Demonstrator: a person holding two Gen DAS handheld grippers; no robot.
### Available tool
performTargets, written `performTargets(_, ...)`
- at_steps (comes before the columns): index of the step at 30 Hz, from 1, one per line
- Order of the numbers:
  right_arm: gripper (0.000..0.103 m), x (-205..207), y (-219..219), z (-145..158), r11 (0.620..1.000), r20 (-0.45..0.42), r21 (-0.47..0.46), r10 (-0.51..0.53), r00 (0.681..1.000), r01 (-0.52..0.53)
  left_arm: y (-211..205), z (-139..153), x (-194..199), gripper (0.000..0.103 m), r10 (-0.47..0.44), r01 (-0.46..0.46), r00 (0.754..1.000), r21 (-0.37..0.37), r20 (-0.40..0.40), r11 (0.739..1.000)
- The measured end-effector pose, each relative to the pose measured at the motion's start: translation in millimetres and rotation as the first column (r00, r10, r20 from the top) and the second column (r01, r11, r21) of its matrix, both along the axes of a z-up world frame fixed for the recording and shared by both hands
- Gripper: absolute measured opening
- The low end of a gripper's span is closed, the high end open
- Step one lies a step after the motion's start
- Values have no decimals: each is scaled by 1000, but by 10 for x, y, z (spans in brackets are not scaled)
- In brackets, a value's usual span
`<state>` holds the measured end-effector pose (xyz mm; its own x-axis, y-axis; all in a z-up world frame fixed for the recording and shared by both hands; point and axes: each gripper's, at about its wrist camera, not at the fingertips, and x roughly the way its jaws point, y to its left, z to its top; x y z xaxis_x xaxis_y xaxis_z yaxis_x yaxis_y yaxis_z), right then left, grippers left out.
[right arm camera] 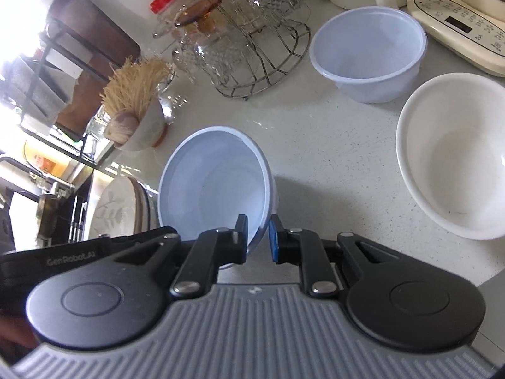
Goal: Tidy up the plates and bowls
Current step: 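Lift the plastic bowl with both grippers and carry it toward the kettle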
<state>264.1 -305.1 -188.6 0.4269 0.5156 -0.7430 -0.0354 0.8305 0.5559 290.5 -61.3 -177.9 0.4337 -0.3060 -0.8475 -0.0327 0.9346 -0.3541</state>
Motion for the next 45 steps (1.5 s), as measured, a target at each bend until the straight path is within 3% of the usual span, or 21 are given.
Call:
performTargets(13, 19, 15, 96, -14, 999, 16, -19, 33, 999, -32, 38, -97, -84, 13, 50, -51, 999, 32, 20, 998)
performTargets(16, 19, 23, 132, 44, 999, 28, -24, 33, 999, -32, 95, -36, -101, 21, 56, -57, 998, 48, 26, 997)
performTargets(18, 21, 48, 130, 108, 999, 32, -31, 19, 999, -19, 142, 52, -128, 36, 68, -70, 997, 45, 41, 996)
performTargets(19, 24, 61, 118, 146, 999, 39, -40, 8, 999, -6, 155, 99, -140, 39, 70, -72, 996, 49, 53, 996)
performTargets(21, 53, 63, 85, 220, 999, 60, -37, -19, 998, 21, 165, 194, -157, 40, 66, -71, 995, 64, 73, 995)
performTargets(22, 56, 51, 65, 252, 999, 70, -35, -30, 997, 33, 170, 246, -165, 40, 62, -68, 994, 65, 85, 996)
performTargets(26, 57, 17, 24, 362, 998, 87, -28, -46, 995, 49, 175, 460, -204, 40, 58, -66, 991, 63, 122, 996)
performTargets(33, 57, -188, -53, 805, 995, 243, -77, -41, 969, 62, 23, 882, -297, 40, 13, -29, 982, 82, 190, 996)
performTargets(39, 57, -394, -156, 1167, 994, 323, -90, -34, 946, 67, -190, 1343, -486, 40, 0, -48, 962, 168, 273, 985)
performTargets(45, 57, -651, -187, 1457, 989, 388, -123, -32, 921, 87, -270, 1677, -695, 40, -31, -16, 949, 146, 313, 989)
